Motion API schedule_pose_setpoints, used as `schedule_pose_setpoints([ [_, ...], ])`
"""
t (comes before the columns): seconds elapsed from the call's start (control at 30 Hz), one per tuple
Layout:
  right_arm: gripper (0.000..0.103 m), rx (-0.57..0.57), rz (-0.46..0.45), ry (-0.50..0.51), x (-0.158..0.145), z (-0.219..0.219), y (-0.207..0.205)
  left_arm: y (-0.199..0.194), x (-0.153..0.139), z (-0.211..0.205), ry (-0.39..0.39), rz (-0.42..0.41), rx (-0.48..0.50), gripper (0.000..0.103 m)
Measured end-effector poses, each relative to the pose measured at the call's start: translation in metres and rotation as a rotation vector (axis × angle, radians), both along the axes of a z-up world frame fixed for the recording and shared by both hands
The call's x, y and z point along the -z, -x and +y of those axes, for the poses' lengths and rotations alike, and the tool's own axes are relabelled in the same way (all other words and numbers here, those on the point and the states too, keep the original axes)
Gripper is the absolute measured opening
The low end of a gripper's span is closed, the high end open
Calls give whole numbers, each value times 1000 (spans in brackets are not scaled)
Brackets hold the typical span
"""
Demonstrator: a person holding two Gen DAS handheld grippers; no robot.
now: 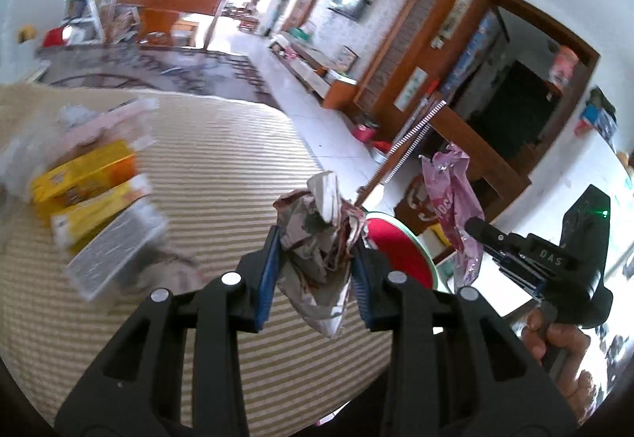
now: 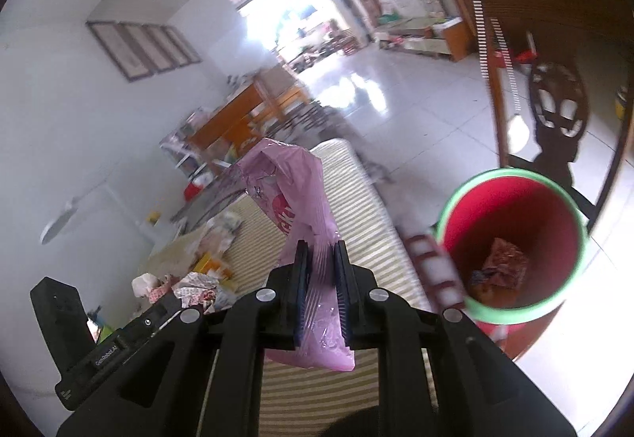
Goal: Collect trash
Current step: 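Carry both items to the red bucket and open both tools to drop them, then return to the table and grasp crumpled paper with the right tool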
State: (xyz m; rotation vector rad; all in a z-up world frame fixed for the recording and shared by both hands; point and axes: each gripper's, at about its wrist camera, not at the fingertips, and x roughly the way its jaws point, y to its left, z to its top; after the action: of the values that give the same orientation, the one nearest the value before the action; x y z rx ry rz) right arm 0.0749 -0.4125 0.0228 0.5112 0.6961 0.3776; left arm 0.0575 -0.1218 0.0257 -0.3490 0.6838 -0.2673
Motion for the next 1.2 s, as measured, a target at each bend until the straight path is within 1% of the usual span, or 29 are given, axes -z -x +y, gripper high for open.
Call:
schedule_pose_setpoints([
  [0.1,15,60,10,-14,6,-25,-1,-15,2,-18,0,12,38,32],
  [0.2,15,112,36,-28,17,-47,-4,-27,4,-32,21,30,80,32],
  [0.3,15,154,64,-53,28,-65,-8,-46,8,-55,52,57,148,32],
  [0.4,15,206,78,-49,40,-82,-12,-73,17,-82,93,105,225,32],
  [0.47,15,233,88,-43,46,-91,-18,-85,22,-99,97,128,268,32],
  [0.53,15,266,114,-51,55,-103,-28,-105,30,-119,106,178,326,32],
  [0.57,16,276,121,-56,58,-106,-31,-111,32,-126,113,192,338,33],
  [0.63,23,314,127,-68,63,-116,-38,-123,36,-141,122,206,362,39],
  [0.67,36,336,119,-64,63,-119,-39,-125,38,-147,123,217,378,51],
  [0.7,48,352,112,-58,62,-121,-39,-129,40,-154,122,233,399,66],
  [0.73,53,376,101,-49,60,-123,-39,-129,42,-159,116,243,407,73],
  [0.77,58,388,94,-45,59,-125,-38,-127,41,-160,109,239,405,78],
  [0.83,59,388,89,-42,56,-126,-36,-120,39,-157,102,210,403,78],
  [0.93,60,372,84,-15,51,-120,-33,-110,35,-145,81,169,351,78],
  [1.0,61,351,78,-6,45,-110,-28,-99,32,-126,85,144,298,78],
  [1.1,63,296,74,-13,34,-90,-26,-87,25,-104,61,131,216,80],
  [1.17,66,236,65,-19,22,-68,-25,-75,24,-82,61,120,150,80],
  [1.2,68,193,56,-24,15,-51,-24,-68,24,-68,74,121,112,80],
])
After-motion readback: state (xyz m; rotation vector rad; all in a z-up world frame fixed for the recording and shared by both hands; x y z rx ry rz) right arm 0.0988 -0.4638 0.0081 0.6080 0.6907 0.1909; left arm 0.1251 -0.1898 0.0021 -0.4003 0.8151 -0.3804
